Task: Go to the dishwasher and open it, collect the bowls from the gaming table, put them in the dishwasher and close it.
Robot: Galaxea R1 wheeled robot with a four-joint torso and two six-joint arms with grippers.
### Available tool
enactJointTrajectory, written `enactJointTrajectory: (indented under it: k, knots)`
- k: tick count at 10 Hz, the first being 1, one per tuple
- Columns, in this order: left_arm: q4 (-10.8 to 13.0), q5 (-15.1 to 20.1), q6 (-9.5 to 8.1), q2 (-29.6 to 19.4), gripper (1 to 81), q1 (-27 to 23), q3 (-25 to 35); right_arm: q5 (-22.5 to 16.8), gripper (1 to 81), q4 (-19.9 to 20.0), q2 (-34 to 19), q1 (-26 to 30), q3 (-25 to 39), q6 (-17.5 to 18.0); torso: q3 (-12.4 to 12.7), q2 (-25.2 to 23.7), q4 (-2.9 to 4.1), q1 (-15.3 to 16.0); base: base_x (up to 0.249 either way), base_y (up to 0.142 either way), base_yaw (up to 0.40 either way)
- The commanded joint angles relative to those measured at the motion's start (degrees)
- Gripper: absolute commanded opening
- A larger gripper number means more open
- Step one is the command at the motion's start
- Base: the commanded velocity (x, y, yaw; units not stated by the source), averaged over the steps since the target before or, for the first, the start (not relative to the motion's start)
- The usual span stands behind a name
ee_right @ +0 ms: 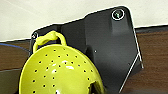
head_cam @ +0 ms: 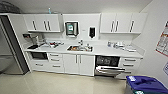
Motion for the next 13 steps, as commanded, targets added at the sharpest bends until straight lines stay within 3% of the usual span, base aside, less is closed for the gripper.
enactJointTrajectory:
  k: [1,13]
  knots:
    - [0.28,2.82,0.21,-0.13,1.0,-2.17,0.07,-2.74,1.0,-0.53,-0.85,2.22,0.29,-0.06,0.00,0.00,0.00,0.03,0.121,0.000,0.000]
    - [0.45,2.82,0.30,-0.13,1.0,-2.17,-0.02,-2.82,1.0,-0.62,-0.41,2.39,0.29,-0.06,0.00,0.02,0.00,0.03,0.126,0.000,0.000]
